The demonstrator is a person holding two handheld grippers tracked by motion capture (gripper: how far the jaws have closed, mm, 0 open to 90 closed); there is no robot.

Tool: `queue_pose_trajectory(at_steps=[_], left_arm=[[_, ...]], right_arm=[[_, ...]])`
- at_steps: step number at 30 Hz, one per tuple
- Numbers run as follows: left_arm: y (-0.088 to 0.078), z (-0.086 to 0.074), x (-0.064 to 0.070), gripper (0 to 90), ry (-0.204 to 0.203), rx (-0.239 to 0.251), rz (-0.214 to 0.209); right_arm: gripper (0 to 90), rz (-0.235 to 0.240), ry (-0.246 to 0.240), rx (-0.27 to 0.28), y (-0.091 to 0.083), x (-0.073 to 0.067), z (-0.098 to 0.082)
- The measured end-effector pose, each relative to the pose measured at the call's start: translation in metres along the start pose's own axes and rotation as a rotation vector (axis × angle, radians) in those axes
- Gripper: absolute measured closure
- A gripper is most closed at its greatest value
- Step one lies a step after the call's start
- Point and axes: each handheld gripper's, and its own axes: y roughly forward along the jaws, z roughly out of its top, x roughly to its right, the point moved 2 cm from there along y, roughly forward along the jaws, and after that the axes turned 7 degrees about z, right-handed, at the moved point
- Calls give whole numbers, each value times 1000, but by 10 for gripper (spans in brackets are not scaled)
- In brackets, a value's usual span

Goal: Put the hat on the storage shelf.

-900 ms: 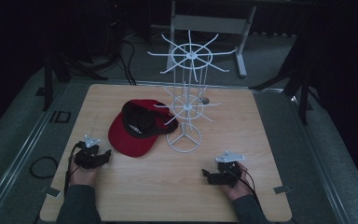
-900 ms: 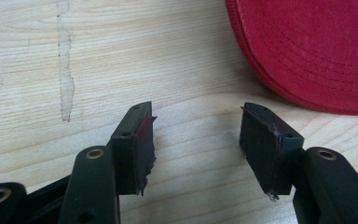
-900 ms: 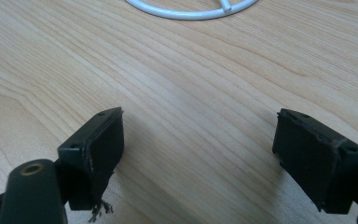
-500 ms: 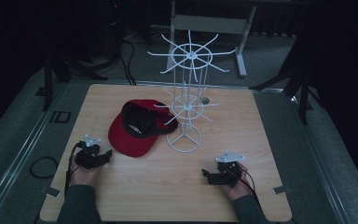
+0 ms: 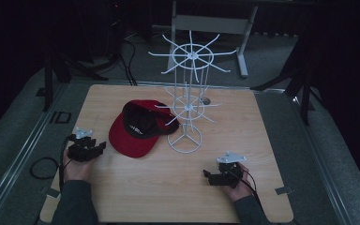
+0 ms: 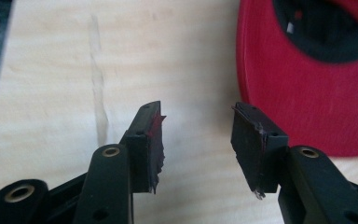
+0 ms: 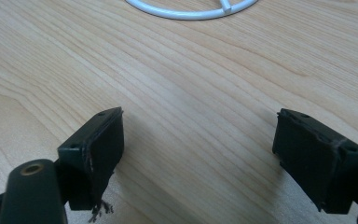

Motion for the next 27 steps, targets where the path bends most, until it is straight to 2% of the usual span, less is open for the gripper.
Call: queue_pose_trajectory(at_steps=[5, 8, 14, 18, 20, 23, 27], left_arm=[[-1, 17, -1, 550, 2, 31, -26], [1, 23, 1, 550, 12, 31, -36], [16, 34, 5, 538, 10, -16, -105], [26, 36, 6, 538, 10, -50, -124], [27, 36, 6, 539, 14, -55, -127], [32, 39, 8, 545, 14, -64, -171], [34, 38, 11, 581, 30, -81, -190]], right_arm=[[163, 0, 2, 0, 0, 0, 0], [163, 0, 3, 0, 0, 0, 0], [163, 0, 3, 0, 0, 0, 0], [163, 0, 3, 0, 0, 0, 0], [163, 0, 3, 0, 0, 0, 0], [163, 1, 3, 0, 0, 0, 0], [163, 0, 3, 1, 0, 0, 0]])
